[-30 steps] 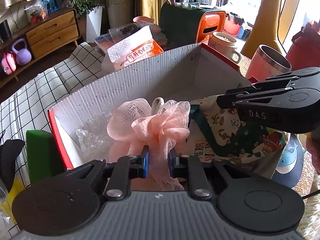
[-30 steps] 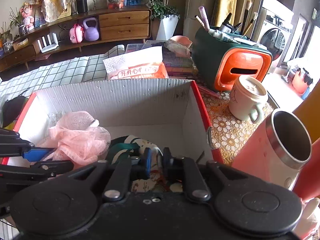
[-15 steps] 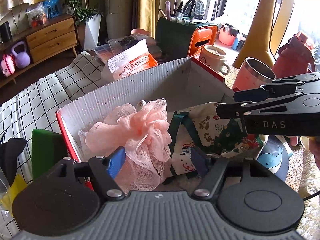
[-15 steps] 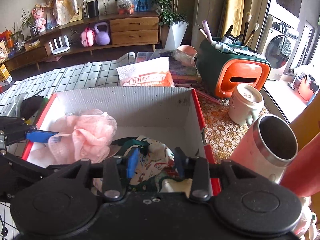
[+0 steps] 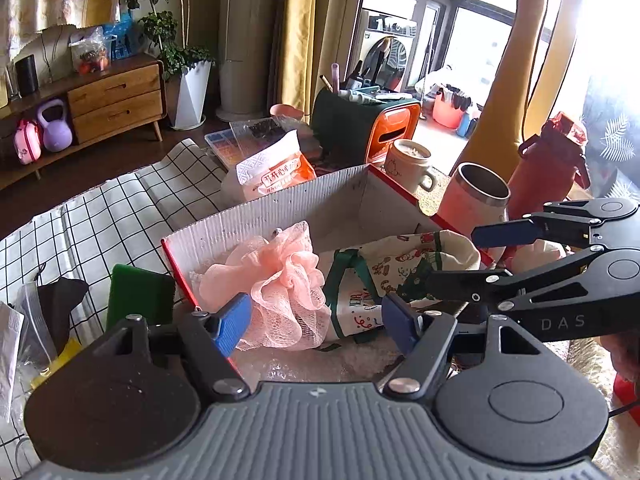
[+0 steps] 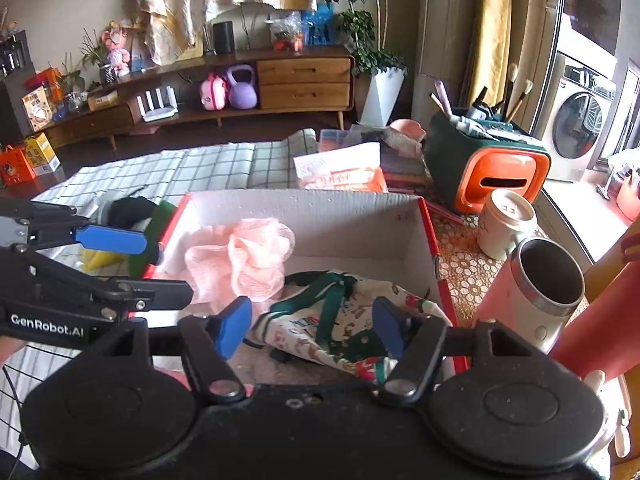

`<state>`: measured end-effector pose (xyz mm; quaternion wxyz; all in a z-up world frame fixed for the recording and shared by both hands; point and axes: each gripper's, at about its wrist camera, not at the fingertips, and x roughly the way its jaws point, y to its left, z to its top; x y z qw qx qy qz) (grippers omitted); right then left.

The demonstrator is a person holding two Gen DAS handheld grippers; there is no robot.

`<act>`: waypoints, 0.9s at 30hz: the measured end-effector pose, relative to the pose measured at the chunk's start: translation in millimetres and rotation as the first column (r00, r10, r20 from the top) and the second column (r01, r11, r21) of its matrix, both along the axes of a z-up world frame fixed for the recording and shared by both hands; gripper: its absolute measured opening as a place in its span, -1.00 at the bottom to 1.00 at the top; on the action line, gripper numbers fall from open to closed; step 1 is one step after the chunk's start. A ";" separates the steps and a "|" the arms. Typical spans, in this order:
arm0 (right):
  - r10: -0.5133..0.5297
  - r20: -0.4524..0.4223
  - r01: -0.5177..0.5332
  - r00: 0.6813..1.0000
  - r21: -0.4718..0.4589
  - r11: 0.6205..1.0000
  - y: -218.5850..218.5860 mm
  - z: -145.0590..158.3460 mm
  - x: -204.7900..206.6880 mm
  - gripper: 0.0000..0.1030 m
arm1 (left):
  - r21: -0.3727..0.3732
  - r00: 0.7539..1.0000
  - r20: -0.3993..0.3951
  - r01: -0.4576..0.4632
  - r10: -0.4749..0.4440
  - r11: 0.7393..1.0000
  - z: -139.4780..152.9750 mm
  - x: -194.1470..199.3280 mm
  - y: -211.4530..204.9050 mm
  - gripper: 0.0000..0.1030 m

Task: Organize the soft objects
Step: 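Move both open tools back over the items on the grid cloth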

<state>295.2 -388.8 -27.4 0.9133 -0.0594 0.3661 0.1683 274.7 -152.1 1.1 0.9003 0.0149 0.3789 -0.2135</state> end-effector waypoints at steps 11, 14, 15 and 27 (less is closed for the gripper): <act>0.060 0.061 -0.064 0.996 0.061 0.996 20.4 34.5 -55.6 0.71 | -0.045 0.999 0.047 0.001 0.002 0.999 43.2 -51.8 39.4 0.57; 0.082 0.070 -0.087 0.994 0.066 0.994 29.9 41.0 -69.4 0.75 | -0.066 0.998 0.060 -0.009 0.013 0.998 52.0 -65.6 55.1 0.60; 0.089 0.074 -0.095 0.993 0.070 0.993 33.5 43.1 -73.9 0.76 | -0.076 0.998 0.063 -0.014 0.019 0.997 55.5 -70.9 62.0 0.63; 0.180 0.102 -0.195 0.978 0.155 0.969 84.1 57.1 -108.2 0.97 | -0.113 0.988 0.077 -0.123 0.132 0.986 67.7 -108.9 153.2 0.95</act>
